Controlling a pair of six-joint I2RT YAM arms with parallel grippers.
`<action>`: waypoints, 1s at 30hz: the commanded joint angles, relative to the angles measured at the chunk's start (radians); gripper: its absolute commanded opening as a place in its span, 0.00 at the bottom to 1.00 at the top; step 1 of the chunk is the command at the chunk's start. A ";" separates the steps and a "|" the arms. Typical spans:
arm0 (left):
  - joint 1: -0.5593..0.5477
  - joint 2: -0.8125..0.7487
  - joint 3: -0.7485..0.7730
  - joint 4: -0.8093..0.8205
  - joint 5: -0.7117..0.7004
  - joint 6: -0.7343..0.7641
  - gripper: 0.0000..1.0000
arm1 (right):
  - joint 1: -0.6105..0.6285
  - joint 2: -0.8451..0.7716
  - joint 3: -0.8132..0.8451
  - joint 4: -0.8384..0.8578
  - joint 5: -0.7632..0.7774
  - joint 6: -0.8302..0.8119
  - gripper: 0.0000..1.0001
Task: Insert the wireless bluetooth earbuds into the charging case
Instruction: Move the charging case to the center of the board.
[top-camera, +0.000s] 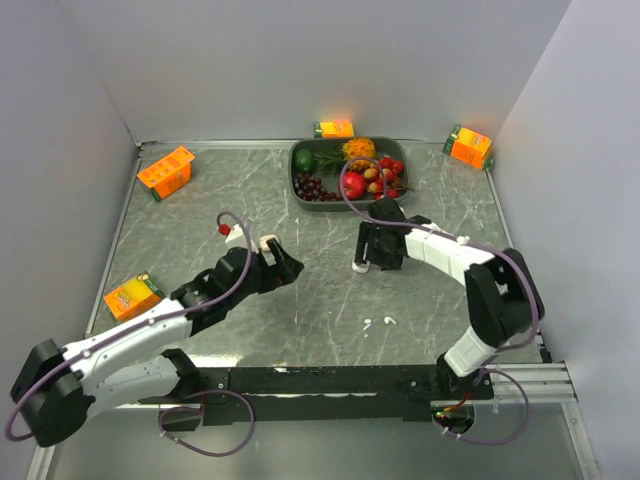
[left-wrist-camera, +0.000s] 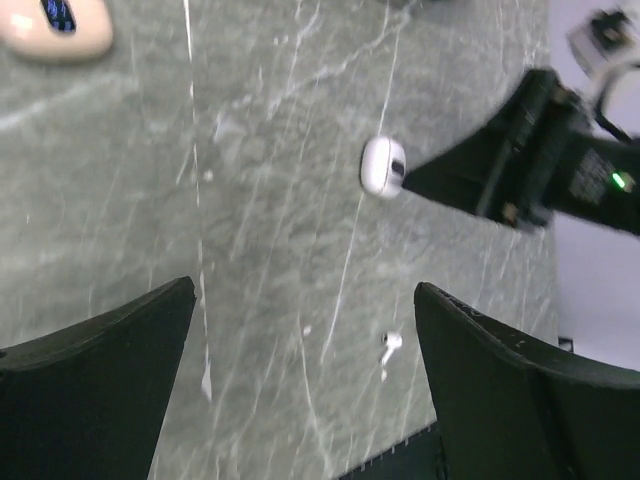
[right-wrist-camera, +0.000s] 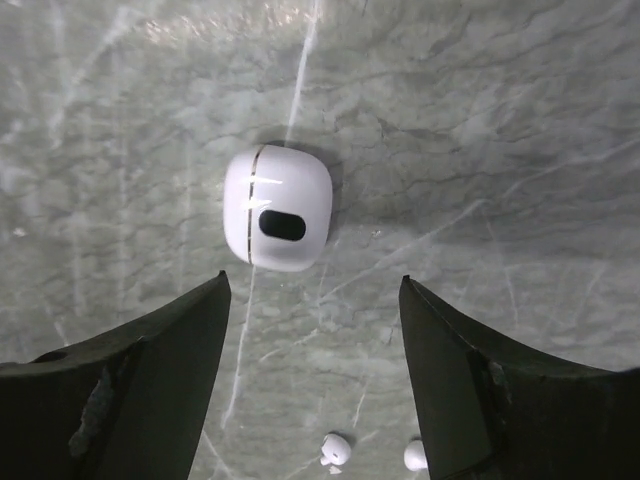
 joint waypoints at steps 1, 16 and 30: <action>-0.049 -0.120 -0.056 -0.041 -0.015 -0.054 0.96 | 0.010 0.084 0.099 0.031 -0.016 0.029 0.79; -0.076 -0.313 -0.129 -0.237 -0.141 -0.120 0.96 | 0.070 0.321 0.253 -0.135 0.090 0.081 0.66; -0.074 -0.416 -0.158 -0.323 -0.214 -0.187 0.96 | 0.085 0.216 0.195 -0.164 -0.021 0.460 0.00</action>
